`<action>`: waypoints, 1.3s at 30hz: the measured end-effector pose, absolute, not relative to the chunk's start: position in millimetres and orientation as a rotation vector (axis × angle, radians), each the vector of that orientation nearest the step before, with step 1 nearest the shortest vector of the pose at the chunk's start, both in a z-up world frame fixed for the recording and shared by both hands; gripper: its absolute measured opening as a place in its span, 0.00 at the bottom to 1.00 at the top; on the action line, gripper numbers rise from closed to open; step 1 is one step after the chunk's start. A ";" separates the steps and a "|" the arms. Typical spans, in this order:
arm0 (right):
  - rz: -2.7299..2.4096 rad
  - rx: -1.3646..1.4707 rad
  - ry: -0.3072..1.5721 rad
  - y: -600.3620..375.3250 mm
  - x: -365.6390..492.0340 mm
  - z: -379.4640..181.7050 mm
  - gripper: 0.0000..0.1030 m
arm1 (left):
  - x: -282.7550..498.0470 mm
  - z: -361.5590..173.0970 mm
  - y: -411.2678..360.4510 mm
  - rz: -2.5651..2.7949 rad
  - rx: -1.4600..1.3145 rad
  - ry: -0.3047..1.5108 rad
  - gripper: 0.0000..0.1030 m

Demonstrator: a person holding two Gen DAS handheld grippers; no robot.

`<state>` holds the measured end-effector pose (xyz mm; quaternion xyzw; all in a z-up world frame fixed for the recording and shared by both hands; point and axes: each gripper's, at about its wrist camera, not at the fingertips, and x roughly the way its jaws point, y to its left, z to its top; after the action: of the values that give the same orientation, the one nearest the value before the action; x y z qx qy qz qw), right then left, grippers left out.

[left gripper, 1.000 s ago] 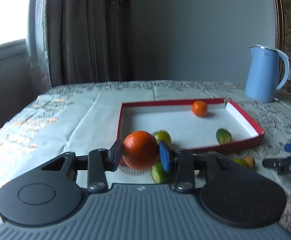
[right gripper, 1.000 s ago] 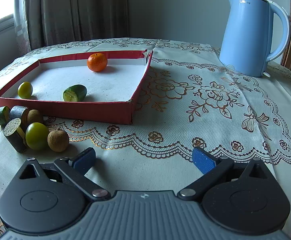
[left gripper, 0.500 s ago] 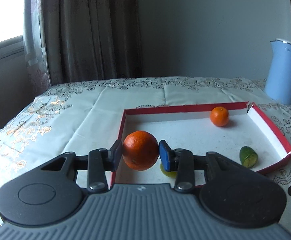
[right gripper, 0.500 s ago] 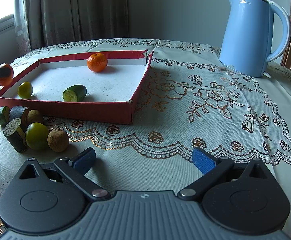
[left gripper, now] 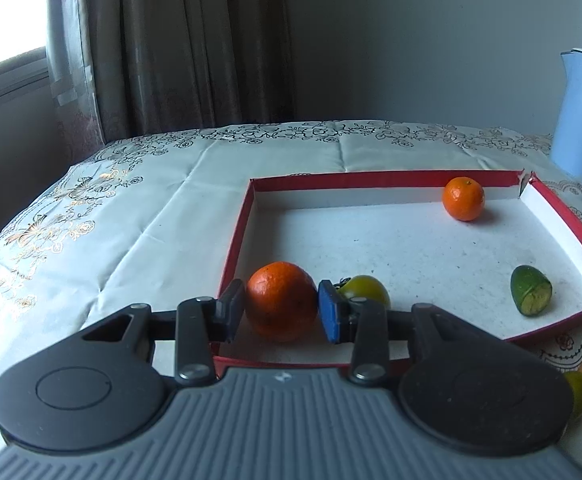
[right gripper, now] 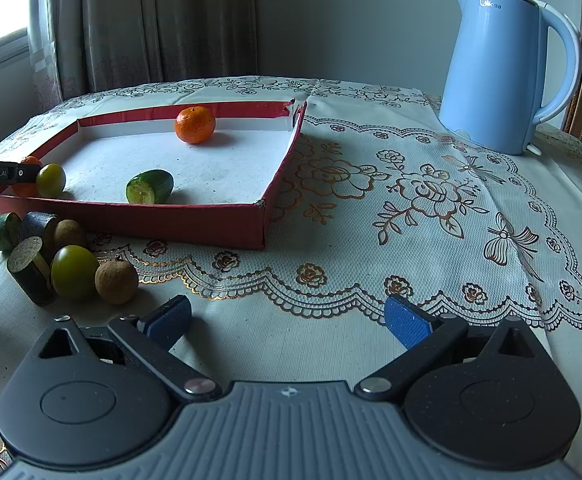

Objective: Organize fruits
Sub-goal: 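Lower the large orange into the red lid and open the left tool, then move the right tool to the brown kiwi and grasp it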

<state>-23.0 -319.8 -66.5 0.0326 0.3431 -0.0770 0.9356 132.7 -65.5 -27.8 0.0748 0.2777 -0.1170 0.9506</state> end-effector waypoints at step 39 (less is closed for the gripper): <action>-0.003 -0.136 0.536 -270.8 -39.7 -51.0 0.98 | 61.8 -43.0 91.2 -0.037 -0.222 0.604 1.00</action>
<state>-39.7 -270.8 -51.0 -0.0669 0.2644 -0.0013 0.9621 61.8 91.2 -43.0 -0.1089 0.2967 -0.0182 0.9486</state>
